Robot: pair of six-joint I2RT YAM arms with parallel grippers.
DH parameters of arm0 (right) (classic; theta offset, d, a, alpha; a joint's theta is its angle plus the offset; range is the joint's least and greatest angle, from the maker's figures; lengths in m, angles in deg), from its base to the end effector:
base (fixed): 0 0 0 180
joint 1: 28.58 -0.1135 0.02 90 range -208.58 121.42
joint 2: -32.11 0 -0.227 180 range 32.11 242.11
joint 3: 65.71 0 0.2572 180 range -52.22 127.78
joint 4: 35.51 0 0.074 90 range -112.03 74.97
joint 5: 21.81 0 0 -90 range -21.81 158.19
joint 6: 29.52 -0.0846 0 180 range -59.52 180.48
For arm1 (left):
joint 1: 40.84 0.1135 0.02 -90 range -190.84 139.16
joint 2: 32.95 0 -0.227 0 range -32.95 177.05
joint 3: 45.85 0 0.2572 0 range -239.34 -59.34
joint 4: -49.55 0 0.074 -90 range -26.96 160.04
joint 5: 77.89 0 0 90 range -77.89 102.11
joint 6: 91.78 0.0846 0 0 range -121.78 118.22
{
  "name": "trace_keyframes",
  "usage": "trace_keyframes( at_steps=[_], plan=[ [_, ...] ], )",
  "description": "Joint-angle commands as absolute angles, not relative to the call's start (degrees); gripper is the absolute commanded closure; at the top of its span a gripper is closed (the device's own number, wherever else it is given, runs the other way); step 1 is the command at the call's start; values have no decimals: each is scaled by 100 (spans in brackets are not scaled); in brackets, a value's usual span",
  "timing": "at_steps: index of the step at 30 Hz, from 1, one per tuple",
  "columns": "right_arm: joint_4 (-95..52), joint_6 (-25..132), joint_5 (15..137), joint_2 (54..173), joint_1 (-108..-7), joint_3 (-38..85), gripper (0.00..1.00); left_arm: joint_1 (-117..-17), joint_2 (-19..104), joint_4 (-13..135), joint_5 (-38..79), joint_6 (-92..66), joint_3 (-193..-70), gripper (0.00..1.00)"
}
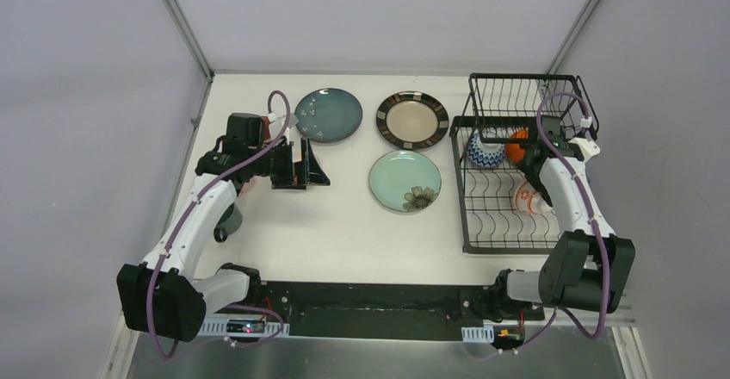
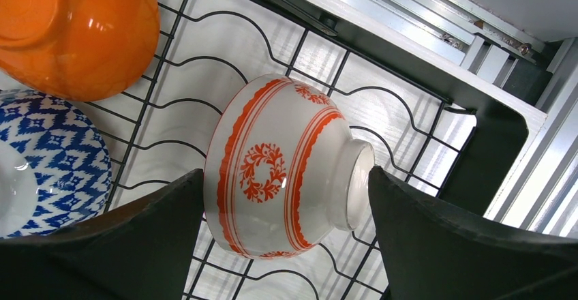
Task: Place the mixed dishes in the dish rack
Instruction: Turn the bowl upside down on the dish rack.
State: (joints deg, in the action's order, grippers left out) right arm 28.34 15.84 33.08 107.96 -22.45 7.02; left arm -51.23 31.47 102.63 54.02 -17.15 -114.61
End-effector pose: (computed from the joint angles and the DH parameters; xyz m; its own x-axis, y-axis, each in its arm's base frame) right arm 0.2706 -0.0780 0.1878 -0.4325 0.6246 -0.6503 0.8643 0.4926 -0.1017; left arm 0.2542 -0.1041 0.2348 -0.8634 -0.0422 -0.5028 0.3512 0.6651 -0.6590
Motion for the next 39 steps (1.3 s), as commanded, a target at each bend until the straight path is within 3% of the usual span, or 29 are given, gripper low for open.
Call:
trace_keyframes(
  at_steps=[1,22,31,39],
  plan=[
    [2617,1614,3047,10506,-2233,1078,11,-5086,2991,10241,5352,-1560,-11654,1],
    [2537,1450,3275,10065,-2225,1390,10,-5086,2983,10276,5342,-1549,-11649,1],
    [2004,1752,3966,9072,-2227,820,20,-5086,2895,10263,5423,-1558,-11651,1],
    [2360,1619,3989,8666,-2225,626,20,-5086,2923,10226,5545,-1606,-11635,1]
  ],
)
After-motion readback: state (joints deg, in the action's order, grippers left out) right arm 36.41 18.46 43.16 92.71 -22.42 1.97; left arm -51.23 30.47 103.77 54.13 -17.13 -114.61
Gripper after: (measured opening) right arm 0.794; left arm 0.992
